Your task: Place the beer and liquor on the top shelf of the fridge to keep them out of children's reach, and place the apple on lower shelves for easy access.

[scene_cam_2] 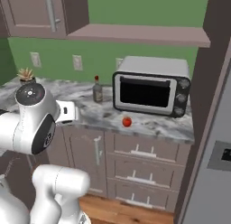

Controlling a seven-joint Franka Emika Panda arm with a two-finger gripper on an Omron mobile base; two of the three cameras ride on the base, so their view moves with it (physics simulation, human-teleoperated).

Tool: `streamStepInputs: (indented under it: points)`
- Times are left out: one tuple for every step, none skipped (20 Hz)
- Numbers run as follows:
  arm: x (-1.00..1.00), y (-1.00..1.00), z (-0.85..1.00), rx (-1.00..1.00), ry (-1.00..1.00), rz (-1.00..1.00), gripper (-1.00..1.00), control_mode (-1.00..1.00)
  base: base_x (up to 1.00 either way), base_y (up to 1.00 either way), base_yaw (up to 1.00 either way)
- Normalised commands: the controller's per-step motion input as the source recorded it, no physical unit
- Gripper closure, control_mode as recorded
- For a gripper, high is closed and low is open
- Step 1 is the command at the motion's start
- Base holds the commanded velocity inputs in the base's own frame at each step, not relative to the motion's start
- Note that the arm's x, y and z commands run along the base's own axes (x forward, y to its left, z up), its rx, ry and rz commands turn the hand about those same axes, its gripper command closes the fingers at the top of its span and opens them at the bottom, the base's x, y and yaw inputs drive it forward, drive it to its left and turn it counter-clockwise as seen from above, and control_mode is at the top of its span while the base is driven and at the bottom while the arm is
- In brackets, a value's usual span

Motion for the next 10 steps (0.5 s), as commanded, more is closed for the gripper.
streamStepInputs:
  points:
    - [0.0, 0.0, 0.0, 0.0, 0.0, 0.0, -1.0, 1.0, 0.7, 0.79, -0.4]
    - [0.0, 0.0, 0.0, 0.0, 0.0, 0.0, -1.0, 1.0, 0.71, 0.75, -0.39]
    - [0.0, 0.0, 0.0, 0.0, 0.0, 0.0, -1.0, 1.0, 0.73, 0.69, -0.38]
    - [0.0, 0.0, 0.0, 0.0, 0.0, 0.0, -1.0, 1.0, 0.71, 0.59, -0.35]
    - [0.0, 0.0, 0.0, 0.0, 0.0, 0.0, -1.0, 1.0, 0.71, 0.51, -0.33]
    - [0.0, 0.0, 0.0, 0.0, 0.0, 0.0, -1.0, 1.0, 0.72, 0.42, -0.31]
    - [0.0, 0.0, 0.0, 0.0, 0.0, 0.0, -1.0, 1.0, 0.74, 0.21, -0.28]
    - [0.0, 0.0, 0.0, 0.0, 0.0, 0.0, -1.0, 1.0, 0.76, 0.11, -0.25]
    - [0.0, 0.0, 0.0, 0.0, 0.0, 0.0, -1.0, 1.0, 0.76, 0.03, -0.23]
    - [0.0, 0.0, 0.0, 0.0, 0.0, 0.0, -1.0, 1.0, 0.76, 0.0, -0.22]
